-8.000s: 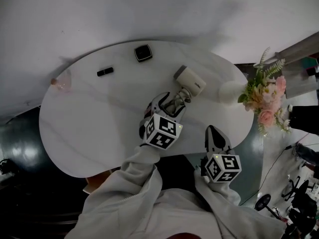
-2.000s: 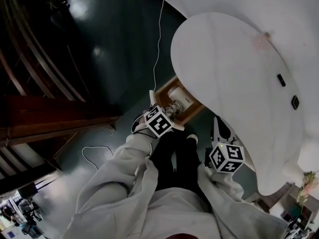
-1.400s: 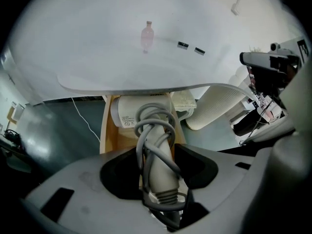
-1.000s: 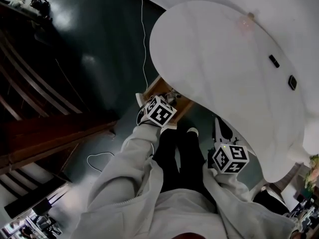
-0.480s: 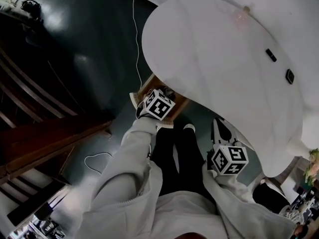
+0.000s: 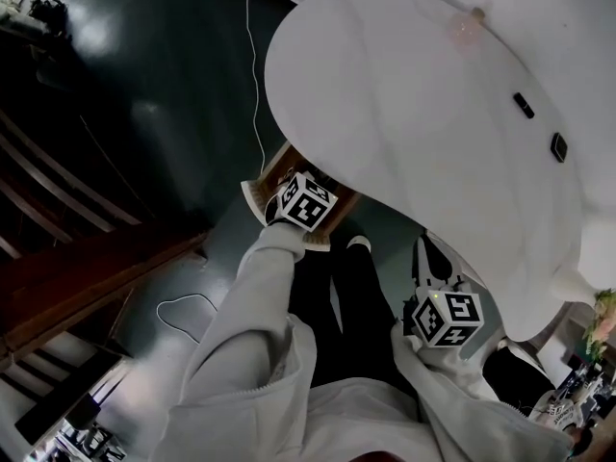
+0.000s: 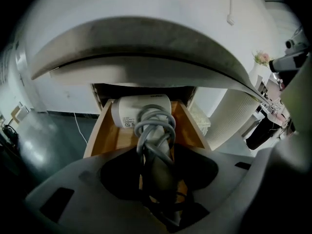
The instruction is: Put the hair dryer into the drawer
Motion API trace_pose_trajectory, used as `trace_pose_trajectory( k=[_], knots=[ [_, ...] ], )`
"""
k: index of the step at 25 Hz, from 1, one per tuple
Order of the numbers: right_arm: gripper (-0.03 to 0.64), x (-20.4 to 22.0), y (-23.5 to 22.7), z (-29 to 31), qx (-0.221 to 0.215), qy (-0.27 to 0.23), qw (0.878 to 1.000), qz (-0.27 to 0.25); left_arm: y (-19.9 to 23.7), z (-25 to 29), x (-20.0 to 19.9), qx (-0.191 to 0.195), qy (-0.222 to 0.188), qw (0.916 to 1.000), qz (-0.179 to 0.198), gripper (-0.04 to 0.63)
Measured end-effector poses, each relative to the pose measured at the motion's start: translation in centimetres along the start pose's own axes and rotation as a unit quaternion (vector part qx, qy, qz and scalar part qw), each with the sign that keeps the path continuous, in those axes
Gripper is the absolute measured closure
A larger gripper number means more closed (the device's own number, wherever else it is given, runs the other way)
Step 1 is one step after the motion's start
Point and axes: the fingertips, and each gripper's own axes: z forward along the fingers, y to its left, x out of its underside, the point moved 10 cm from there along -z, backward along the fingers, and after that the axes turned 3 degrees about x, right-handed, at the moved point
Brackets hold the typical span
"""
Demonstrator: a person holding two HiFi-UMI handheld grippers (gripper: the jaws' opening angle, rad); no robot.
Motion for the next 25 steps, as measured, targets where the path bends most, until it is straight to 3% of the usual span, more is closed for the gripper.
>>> trace_pose_trajectory(
  k=[10, 14, 19, 25],
  knots=[
    [0.566, 0.5, -0.1, -0.6, 0.012, 0.017, 1.0, -0.012, 1.2, 3.0, 1.2, -0.019, 0.017, 0.9992, 0.032, 0.396],
    [0.567, 0.6, 0.0, -0.6, 0.013, 0.02, 1.0, -0.014, 1.6, 4.3, 2.2, -0.016, 0.054, 0.998, 0.027, 0.396],
    [0.568, 0.4, 0.2, -0.5, 0.013, 0.017, 1.0, -0.014, 1.7, 5.2, 2.7, -0.015, 0.066, 0.9974, 0.025, 0.396],
    [0.567, 0.0, 0.7, -0.5, 0.012, 0.009, 1.0, -0.012, 2.0, 6.5, 3.7, -0.009, 0.12, 0.9926, 0.014, 0.394]
  ],
)
